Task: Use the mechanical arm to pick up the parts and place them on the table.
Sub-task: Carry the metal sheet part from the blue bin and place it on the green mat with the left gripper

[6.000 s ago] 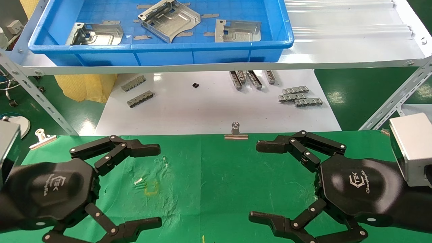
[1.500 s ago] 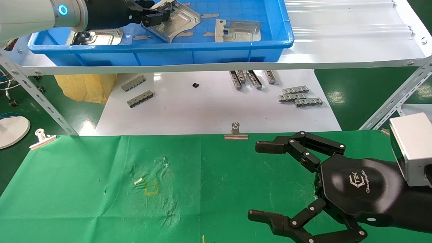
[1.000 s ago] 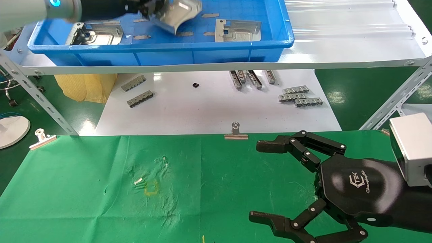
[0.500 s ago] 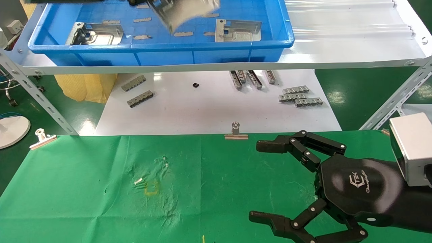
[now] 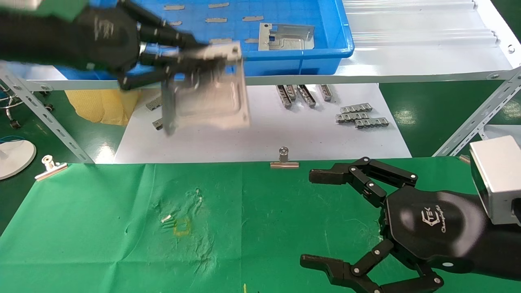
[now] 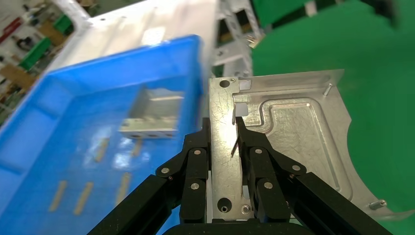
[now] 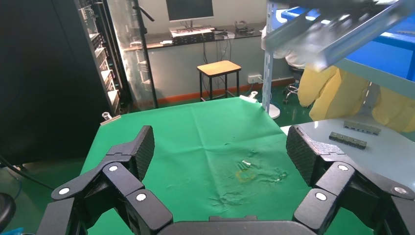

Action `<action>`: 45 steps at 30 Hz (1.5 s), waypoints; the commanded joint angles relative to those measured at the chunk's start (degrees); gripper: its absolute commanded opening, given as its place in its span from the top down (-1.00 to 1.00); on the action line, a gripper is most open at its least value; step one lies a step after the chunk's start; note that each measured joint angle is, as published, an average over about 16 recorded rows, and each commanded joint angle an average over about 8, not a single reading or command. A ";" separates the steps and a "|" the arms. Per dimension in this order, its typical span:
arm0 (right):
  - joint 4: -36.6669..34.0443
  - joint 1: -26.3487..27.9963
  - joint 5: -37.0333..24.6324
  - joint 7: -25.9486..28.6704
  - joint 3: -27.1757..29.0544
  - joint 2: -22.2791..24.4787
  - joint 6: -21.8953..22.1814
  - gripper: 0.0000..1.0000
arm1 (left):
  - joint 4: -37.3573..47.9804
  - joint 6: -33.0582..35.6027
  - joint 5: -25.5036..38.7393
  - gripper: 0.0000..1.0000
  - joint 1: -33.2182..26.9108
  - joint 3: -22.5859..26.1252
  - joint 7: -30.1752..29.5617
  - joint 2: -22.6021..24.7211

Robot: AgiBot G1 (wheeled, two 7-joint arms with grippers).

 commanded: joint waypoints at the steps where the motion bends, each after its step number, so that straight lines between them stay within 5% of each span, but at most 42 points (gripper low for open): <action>1: 0.00 0.00 0.00 0.00 0.00 0.00 0.00 -1.00 | -6.20 0.17 -3.30 1.00 2.21 2.14 -0.46 -2.74; 9: 0.00 0.00 0.00 0.00 0.00 0.00 0.00 -1.00 | -16.22 -0.99 -5.48 1.00 8.30 14.10 1.98 -9.88; 17: 0.00 0.00 0.00 0.00 -0.01 0.00 0.00 -1.00 | -10.58 -1.58 -4.16 1.00 12.59 22.01 10.34 -7.29; 26: 0.00 0.00 0.01 0.00 -0.01 0.00 0.00 -1.00 | 1.90 -5.47 -4.50 1.00 15.07 23.25 17.52 -2.04; 28: 0.00 0.00 0.01 -0.01 -0.01 0.00 0.00 -1.00 | 4.13 -6.02 -4.58 0.76 15.29 23.15 18.98 -0.90; 35: 0.00 0.00 0.01 -0.01 -0.01 0.01 0.01 -1.00 | 10.76 -7.42 -3.89 -0.92 14.86 23.36 22.37 2.31; 45: 0.00 0.00 0.01 -0.01 -0.02 0.01 0.01 -1.00 | 16.94 -4.22 -4.57 -1.00 14.15 23.07 25.06 4.15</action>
